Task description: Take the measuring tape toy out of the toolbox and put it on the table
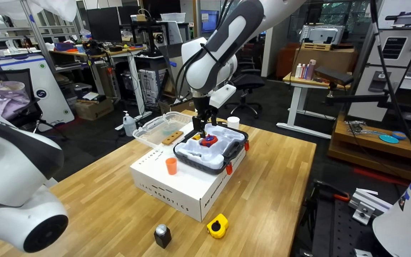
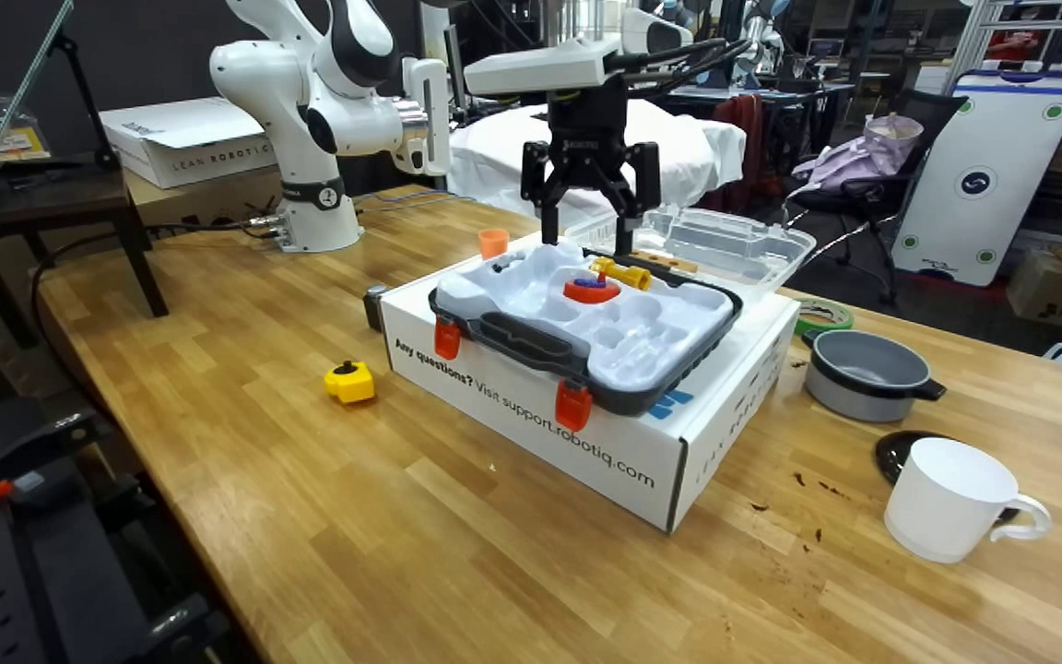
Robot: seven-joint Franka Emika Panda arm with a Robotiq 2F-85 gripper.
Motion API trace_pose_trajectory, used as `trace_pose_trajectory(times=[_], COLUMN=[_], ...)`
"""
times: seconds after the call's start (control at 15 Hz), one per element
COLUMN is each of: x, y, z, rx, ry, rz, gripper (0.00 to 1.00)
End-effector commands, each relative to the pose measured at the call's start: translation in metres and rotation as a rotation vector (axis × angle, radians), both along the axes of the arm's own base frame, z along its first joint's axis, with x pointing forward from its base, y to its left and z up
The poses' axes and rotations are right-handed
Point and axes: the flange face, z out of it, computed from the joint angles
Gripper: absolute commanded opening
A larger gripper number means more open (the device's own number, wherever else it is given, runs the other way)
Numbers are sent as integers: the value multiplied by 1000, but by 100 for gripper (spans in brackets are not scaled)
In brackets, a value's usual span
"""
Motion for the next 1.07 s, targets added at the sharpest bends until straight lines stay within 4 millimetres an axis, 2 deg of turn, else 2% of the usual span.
trace_pose_trajectory(times=[0.0,0.6,1.0], x=[2,6,10], y=[-1,12,8], z=[-6,-18,-25], rx=[2,6,0], ry=[29,52,62], rz=[-12,5,7], gripper=[100,100,100])
